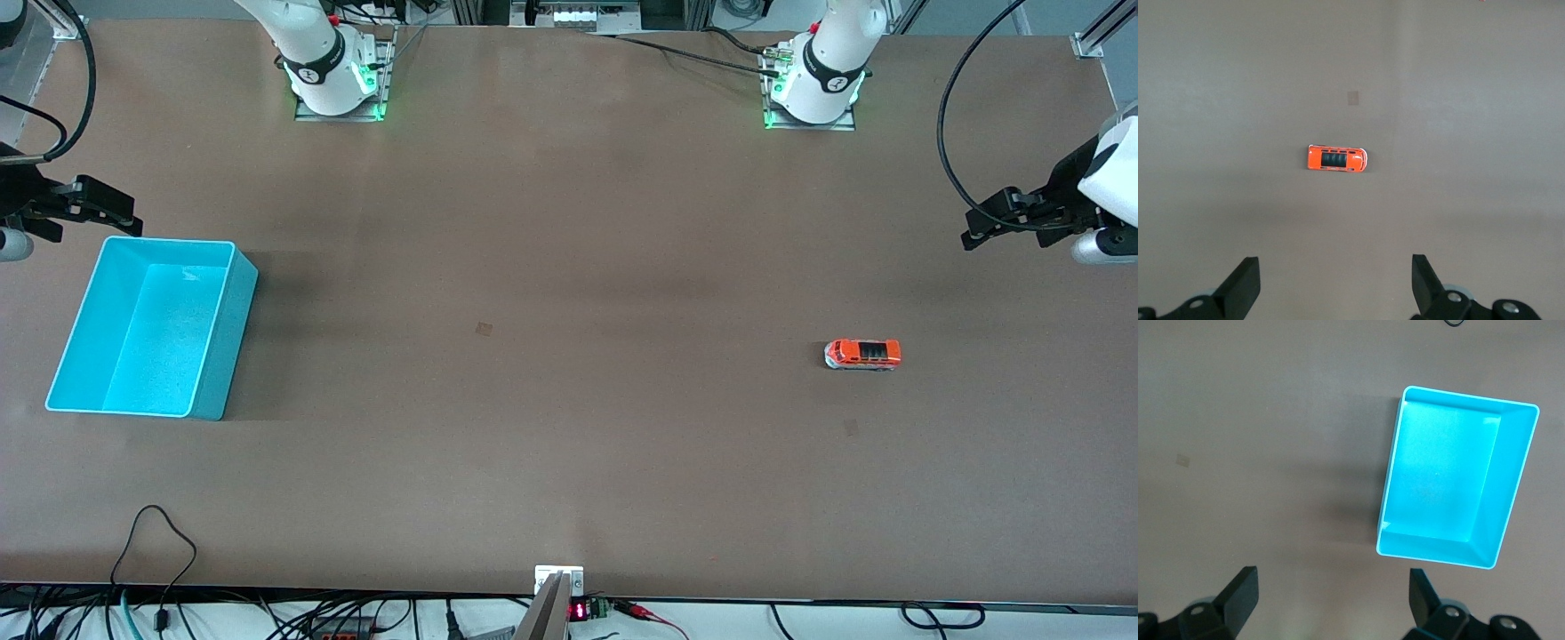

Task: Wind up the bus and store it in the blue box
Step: 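Move the left gripper down over the orange toy bus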

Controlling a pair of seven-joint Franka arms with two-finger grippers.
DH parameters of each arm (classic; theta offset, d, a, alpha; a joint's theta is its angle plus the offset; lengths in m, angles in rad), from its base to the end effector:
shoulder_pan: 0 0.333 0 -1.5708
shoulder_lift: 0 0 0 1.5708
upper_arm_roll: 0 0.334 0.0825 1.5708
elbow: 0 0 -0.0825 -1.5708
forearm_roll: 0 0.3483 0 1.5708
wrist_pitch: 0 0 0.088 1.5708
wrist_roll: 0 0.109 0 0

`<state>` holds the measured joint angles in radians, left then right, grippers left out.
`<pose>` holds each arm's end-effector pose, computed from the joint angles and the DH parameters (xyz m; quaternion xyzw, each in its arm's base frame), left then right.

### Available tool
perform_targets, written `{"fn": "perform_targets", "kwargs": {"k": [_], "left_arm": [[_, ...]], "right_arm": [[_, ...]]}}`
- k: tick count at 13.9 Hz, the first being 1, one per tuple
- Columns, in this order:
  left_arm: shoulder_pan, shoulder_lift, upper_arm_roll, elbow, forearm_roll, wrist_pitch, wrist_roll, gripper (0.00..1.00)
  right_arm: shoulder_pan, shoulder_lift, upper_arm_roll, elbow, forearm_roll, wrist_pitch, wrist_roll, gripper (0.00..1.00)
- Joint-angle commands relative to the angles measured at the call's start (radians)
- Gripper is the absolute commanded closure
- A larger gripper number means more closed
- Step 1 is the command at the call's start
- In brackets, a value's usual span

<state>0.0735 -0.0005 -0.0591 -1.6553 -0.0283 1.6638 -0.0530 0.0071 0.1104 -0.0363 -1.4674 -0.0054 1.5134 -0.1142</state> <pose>0.5253 0.0047 0.6119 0.9993 0.0349 0.0042 0.0142 0.5482 -0.0154 0.6215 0.9986 0.0424 -0.0324 0.0024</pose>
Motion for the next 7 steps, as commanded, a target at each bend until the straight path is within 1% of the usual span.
{"fn": "perform_targets", "kwargs": {"k": [1, 3, 6, 7], "left_arm": [[0.003, -0.004, -0.004, 0.008, 0.019, -0.027, -0.007, 0.00], [-0.001, 0.002, -0.004, 0.014, 0.018, -0.032, -0.007, 0.00], [-0.038, 0.025, -0.008, 0.006, 0.011, -0.036, -0.010, 0.00], [-0.050, 0.055, -0.013, 0.012, 0.011, -0.054, -0.010, 0.00]], "right_arm": [[-0.009, -0.014, 0.006, -0.005, 0.007, -0.012, 0.008, 0.00], [-0.009, -0.014, 0.006, -0.005, 0.007, -0.012, 0.008, 0.00], [-0.010, -0.014, 0.004, -0.005, 0.007, -0.012, 0.007, 0.00], [-0.013, -0.014, 0.006, -0.005, 0.007, -0.012, 0.007, 0.00]]}}
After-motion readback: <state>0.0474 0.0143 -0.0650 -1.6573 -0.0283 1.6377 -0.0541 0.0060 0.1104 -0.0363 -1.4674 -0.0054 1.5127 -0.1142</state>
